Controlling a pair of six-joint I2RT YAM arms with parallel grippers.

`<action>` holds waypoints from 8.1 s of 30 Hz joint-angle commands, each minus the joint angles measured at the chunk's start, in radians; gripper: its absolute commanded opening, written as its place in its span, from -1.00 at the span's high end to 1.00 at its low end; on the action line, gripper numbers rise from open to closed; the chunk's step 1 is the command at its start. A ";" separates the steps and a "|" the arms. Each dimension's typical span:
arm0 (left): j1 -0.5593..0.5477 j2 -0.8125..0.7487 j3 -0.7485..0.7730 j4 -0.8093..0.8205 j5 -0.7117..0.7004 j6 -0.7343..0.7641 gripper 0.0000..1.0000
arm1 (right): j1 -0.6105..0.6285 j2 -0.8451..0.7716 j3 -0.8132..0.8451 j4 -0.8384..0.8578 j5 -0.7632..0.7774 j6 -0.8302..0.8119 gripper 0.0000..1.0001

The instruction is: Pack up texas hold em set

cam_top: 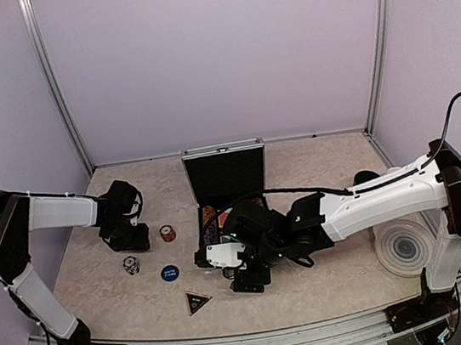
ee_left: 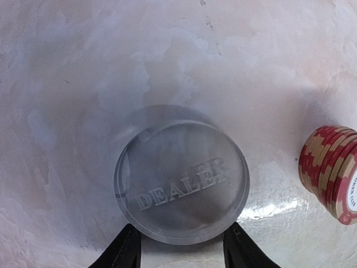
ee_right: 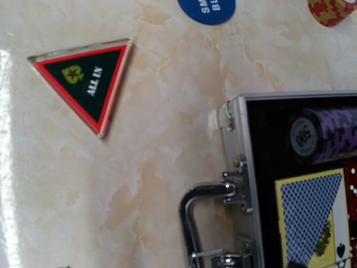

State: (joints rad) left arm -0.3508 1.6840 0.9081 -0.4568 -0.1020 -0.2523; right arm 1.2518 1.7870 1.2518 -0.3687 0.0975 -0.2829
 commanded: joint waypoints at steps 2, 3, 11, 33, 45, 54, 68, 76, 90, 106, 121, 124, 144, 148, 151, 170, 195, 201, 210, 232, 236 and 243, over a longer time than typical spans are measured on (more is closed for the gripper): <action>-0.003 -0.007 0.017 -0.018 -0.009 0.004 0.06 | 0.009 -0.036 -0.006 0.007 0.018 0.003 -0.66; -0.003 -0.011 0.016 -0.018 -0.011 0.003 0.07 | 0.009 -0.039 -0.008 0.010 0.022 0.003 -0.66; 0.004 -0.059 0.016 -0.011 -0.040 -0.004 0.08 | 0.009 -0.059 -0.024 0.016 0.043 0.006 -0.66; 0.016 0.025 0.119 -0.066 -0.059 -0.015 -0.75 | 0.005 -0.054 -0.023 0.021 0.051 -0.019 -0.67; 0.029 0.081 0.127 -0.049 -0.024 -0.006 -0.67 | 0.001 -0.076 -0.041 0.023 0.045 -0.005 -0.67; 0.038 0.106 0.132 -0.045 -0.009 -0.001 -0.46 | 0.001 -0.072 -0.034 0.028 0.046 -0.011 -0.67; 0.043 0.100 0.124 -0.039 -0.010 -0.002 -0.11 | 0.001 -0.080 -0.052 0.033 0.053 -0.002 -0.67; 0.050 0.004 0.128 -0.039 -0.062 -0.020 -0.12 | 0.000 -0.103 -0.074 0.035 0.069 0.002 -0.68; -0.097 -0.121 0.264 -0.109 -0.084 -0.044 -0.12 | -0.106 -0.125 -0.104 0.085 0.185 0.118 -0.73; -0.396 0.057 0.576 -0.184 -0.114 -0.027 -0.12 | -0.259 -0.257 -0.241 0.151 0.262 0.279 -0.98; -0.469 0.251 0.697 -0.170 -0.058 0.000 -0.12 | -0.320 -0.328 -0.293 0.161 0.298 0.360 -0.98; -0.473 0.280 0.707 -0.164 -0.049 0.000 -0.12 | -0.336 -0.332 -0.294 0.154 0.305 0.380 -0.98; -0.504 0.264 0.638 -0.107 -0.090 -0.045 -0.12 | -0.342 -0.320 -0.266 0.132 0.294 0.395 -0.98; -0.504 0.243 0.627 -0.104 -0.130 -0.047 -0.12 | -0.342 -0.312 -0.255 0.131 0.290 0.392 -0.98; -0.503 0.238 0.627 -0.105 -0.147 -0.047 -0.12 | -0.342 -0.308 -0.248 0.130 0.284 0.390 -0.98; -0.468 0.188 0.622 -0.077 -0.202 -0.059 -0.11 | -0.342 -0.277 -0.188 0.140 0.302 0.356 -0.98; -0.546 0.049 0.433 -0.027 -0.123 -0.075 -0.09 | -0.348 -0.252 -0.124 0.157 0.371 0.357 -0.98; -0.568 0.078 0.438 -0.014 -0.082 -0.058 -0.09 | -0.348 -0.270 -0.143 0.163 0.371 0.370 -0.98; -0.571 0.222 0.515 0.008 -0.080 -0.015 -0.05 | -0.348 -0.301 -0.172 0.158 0.372 0.388 -0.98; -0.524 0.374 0.580 0.175 -0.235 -0.001 -0.12 | -0.348 -0.314 -0.199 0.164 0.366 0.402 -0.98; -0.518 0.412 0.606 0.187 -0.248 -0.009 -0.26 | -0.348 -0.314 -0.199 0.162 0.365 0.402 -0.99; -0.516 0.439 0.618 0.181 -0.268 -0.020 -0.57 | -0.349 -0.321 -0.202 0.158 0.370 0.395 -0.98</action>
State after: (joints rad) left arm -0.8734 2.1090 1.4994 -0.2958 -0.3435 -0.2630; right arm 0.9131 1.4975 1.0622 -0.2256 0.4545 0.1066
